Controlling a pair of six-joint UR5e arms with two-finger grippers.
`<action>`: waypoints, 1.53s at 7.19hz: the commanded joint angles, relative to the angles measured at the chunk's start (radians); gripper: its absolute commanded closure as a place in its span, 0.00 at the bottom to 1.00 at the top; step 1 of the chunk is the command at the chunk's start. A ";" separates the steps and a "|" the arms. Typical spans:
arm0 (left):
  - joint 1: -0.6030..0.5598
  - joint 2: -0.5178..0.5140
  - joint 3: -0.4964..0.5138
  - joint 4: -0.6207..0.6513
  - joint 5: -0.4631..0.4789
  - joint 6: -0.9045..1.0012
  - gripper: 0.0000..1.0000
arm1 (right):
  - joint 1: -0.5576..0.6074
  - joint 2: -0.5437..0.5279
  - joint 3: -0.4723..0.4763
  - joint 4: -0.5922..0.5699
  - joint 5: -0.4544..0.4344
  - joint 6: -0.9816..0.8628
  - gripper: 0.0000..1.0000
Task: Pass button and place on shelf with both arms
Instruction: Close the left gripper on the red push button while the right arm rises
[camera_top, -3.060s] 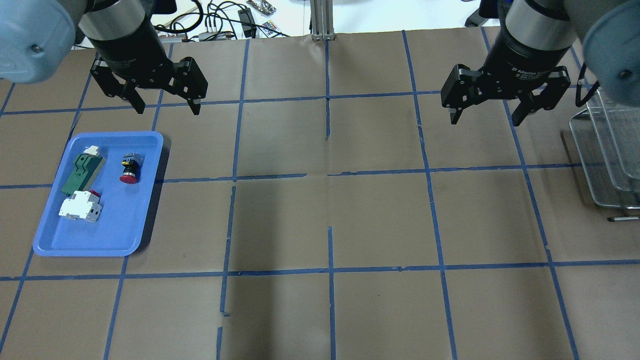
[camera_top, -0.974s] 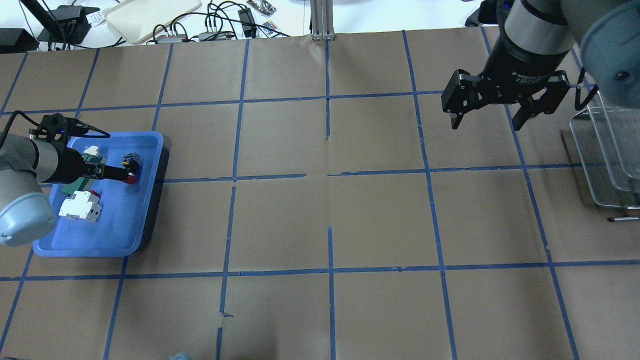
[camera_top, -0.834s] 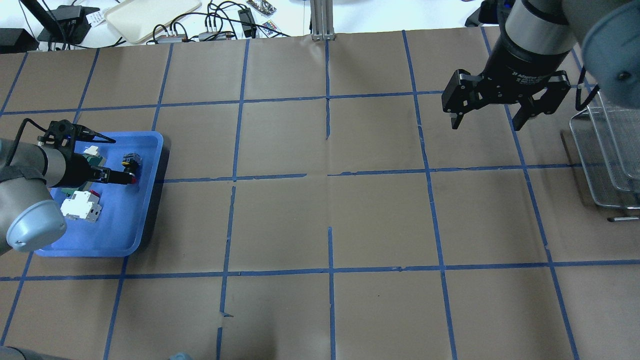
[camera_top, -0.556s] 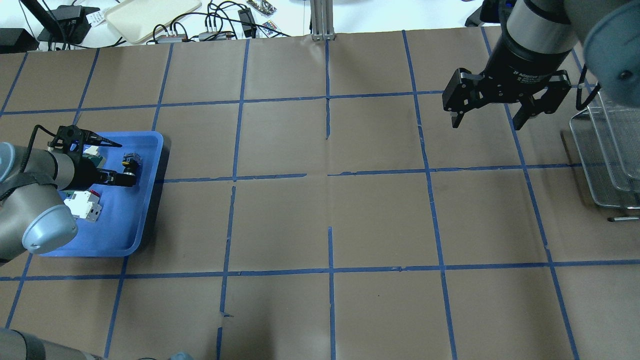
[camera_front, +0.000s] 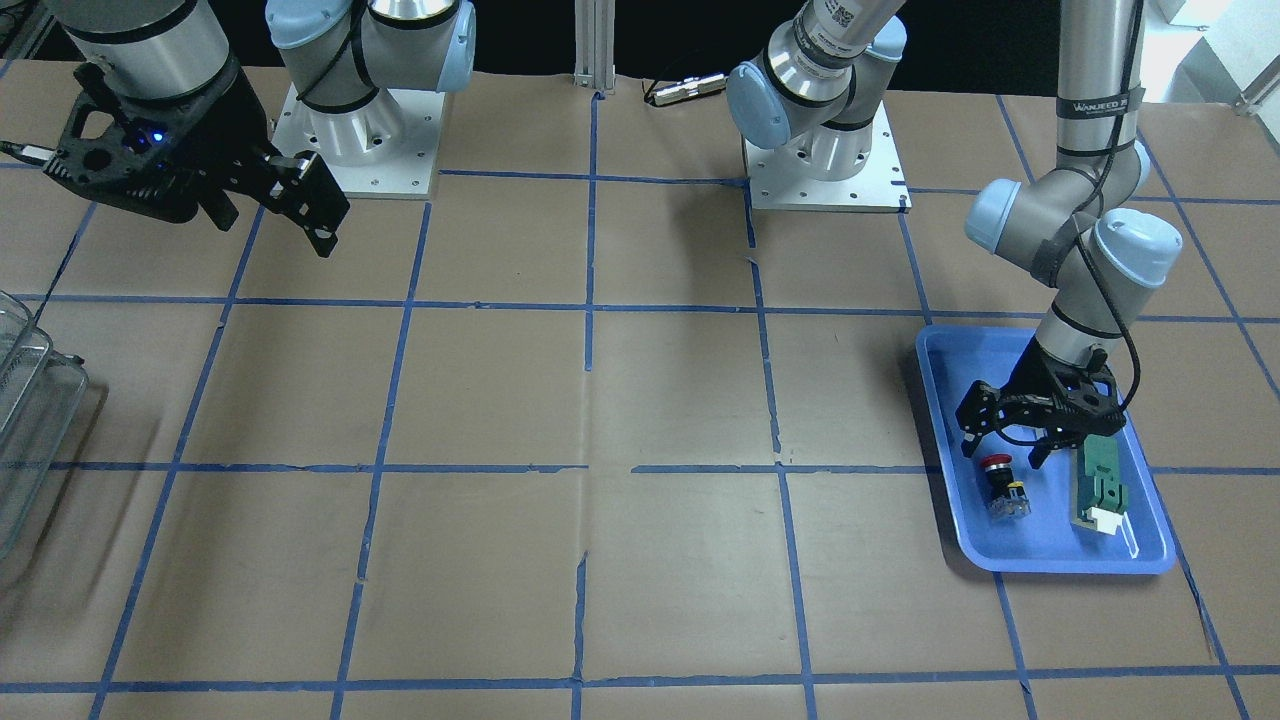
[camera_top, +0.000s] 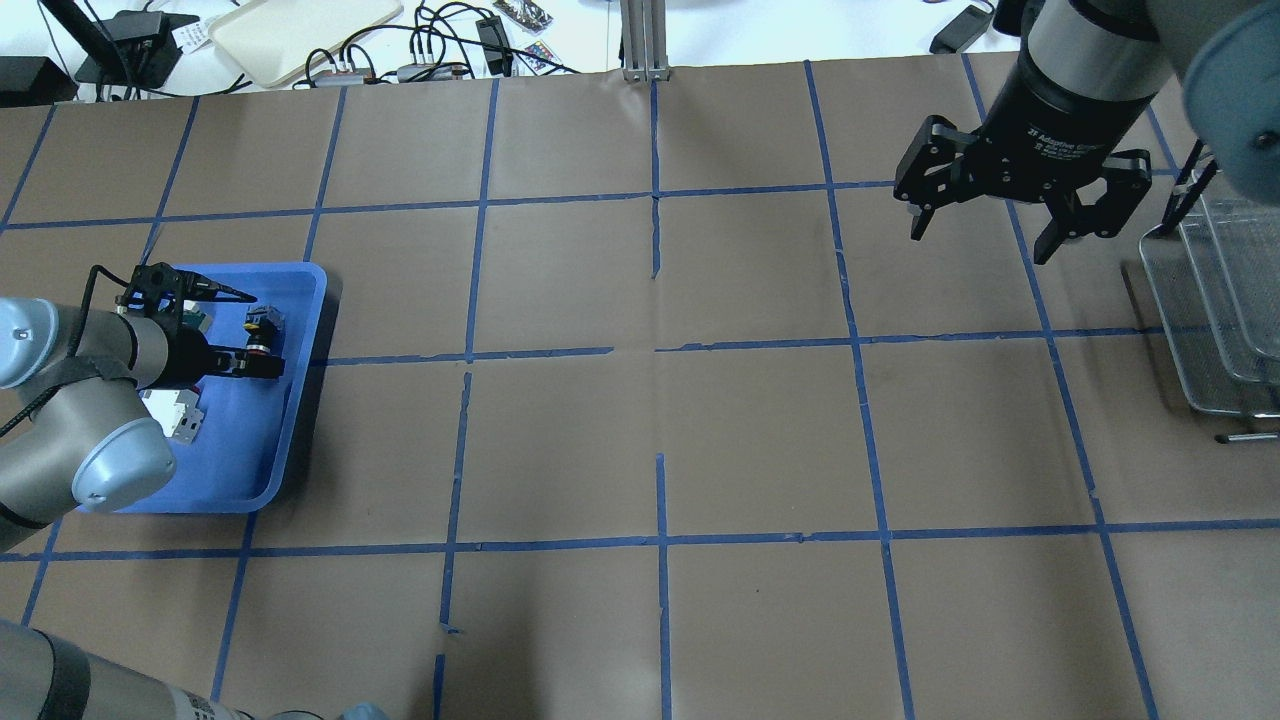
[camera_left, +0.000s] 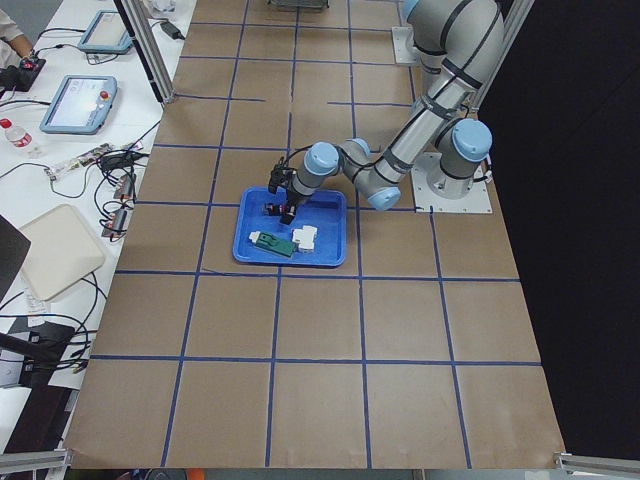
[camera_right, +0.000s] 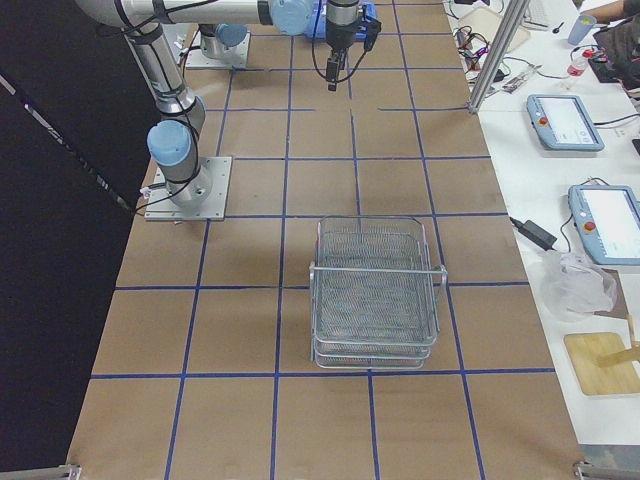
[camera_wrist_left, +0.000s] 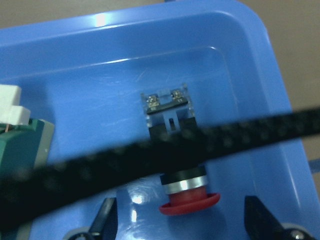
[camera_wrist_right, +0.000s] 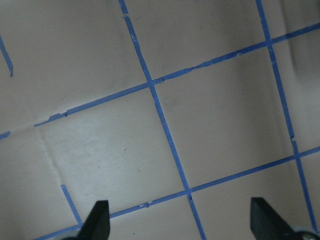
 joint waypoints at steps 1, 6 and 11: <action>-0.002 -0.004 0.000 0.004 0.000 -0.064 0.14 | -0.029 0.004 -0.008 -0.016 0.140 0.235 0.00; -0.004 -0.004 -0.049 0.123 -0.009 -0.060 0.19 | -0.045 0.038 0.001 -0.079 0.342 0.454 0.00; -0.007 -0.021 -0.085 0.213 -0.026 -0.041 0.18 | -0.046 0.038 0.003 -0.058 0.338 0.454 0.00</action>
